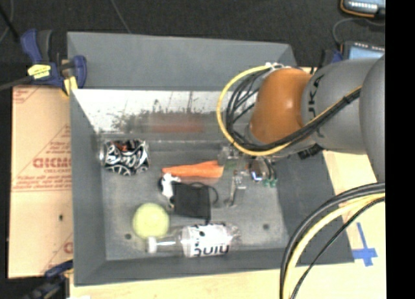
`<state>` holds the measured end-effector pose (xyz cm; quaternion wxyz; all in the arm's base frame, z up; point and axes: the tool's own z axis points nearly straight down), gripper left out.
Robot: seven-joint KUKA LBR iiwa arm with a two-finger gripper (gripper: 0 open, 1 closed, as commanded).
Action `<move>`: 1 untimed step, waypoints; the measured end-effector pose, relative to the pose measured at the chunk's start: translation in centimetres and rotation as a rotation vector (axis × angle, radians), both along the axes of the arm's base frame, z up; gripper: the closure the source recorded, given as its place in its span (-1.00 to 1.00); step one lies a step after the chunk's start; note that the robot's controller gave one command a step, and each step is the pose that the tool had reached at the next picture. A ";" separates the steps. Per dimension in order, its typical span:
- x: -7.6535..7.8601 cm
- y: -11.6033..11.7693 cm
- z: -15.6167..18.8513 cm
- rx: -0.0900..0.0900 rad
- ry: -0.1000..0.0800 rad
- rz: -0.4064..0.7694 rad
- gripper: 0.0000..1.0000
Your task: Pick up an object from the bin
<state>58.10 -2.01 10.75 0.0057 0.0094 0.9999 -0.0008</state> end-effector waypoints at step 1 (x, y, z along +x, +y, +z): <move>-1.4 2.2 -1.3 0.000 0.012 0.053 -1.00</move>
Offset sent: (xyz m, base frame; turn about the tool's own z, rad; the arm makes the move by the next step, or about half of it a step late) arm 0.0125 0.0971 -0.0367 -0.0793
